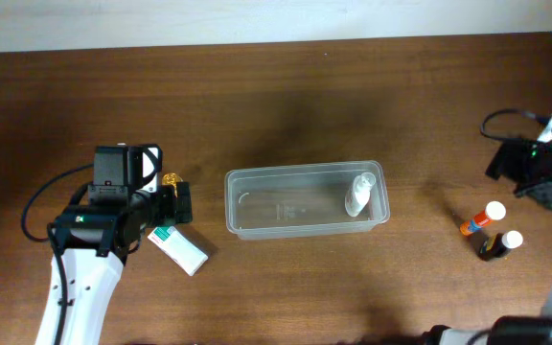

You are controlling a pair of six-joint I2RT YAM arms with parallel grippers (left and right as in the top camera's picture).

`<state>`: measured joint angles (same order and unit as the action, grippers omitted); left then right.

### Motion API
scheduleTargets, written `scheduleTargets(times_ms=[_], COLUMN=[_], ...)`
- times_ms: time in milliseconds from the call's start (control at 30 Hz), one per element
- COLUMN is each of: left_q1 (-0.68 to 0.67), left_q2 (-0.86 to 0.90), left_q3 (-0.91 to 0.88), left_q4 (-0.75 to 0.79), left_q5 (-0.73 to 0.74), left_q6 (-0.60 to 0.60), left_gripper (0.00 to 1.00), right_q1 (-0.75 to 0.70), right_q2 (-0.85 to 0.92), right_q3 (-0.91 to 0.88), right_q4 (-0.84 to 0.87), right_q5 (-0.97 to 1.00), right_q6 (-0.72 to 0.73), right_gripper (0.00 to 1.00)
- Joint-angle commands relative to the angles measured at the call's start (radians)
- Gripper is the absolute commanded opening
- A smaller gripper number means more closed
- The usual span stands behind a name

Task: Pack container
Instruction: 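Move the right gripper back and grasp the orange-labelled tube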

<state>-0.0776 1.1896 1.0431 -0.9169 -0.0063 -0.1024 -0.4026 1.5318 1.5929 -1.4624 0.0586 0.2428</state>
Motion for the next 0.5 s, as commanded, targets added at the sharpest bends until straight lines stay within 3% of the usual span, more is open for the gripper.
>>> scheduleTargets(times_ms=[0, 200, 467], left_q1=[0.004, 0.004, 0.004], left_q2=[0.007, 0.007, 0.007], left_q3=[0.019, 0.019, 0.019], left_q4=[0.003, 0.003, 0.003], left_q5=[0.01, 0.011, 0.011], left_q6=[-0.01, -0.01, -0.01], left_gripper=[0.99, 0.99, 0.99], right_q1=[-0.038, -0.05, -0.05], right_q2=[0.013, 0.013, 0.013], right_q3=[-0.14, -0.326, -0.4], right_q4=[0.057, 0.214, 0.335], right_q5=[-0.033, -0.032, -0.031], right_q6=[-0.018, -0.028, -0.029], right_gripper=[0.75, 0.76, 0.72])
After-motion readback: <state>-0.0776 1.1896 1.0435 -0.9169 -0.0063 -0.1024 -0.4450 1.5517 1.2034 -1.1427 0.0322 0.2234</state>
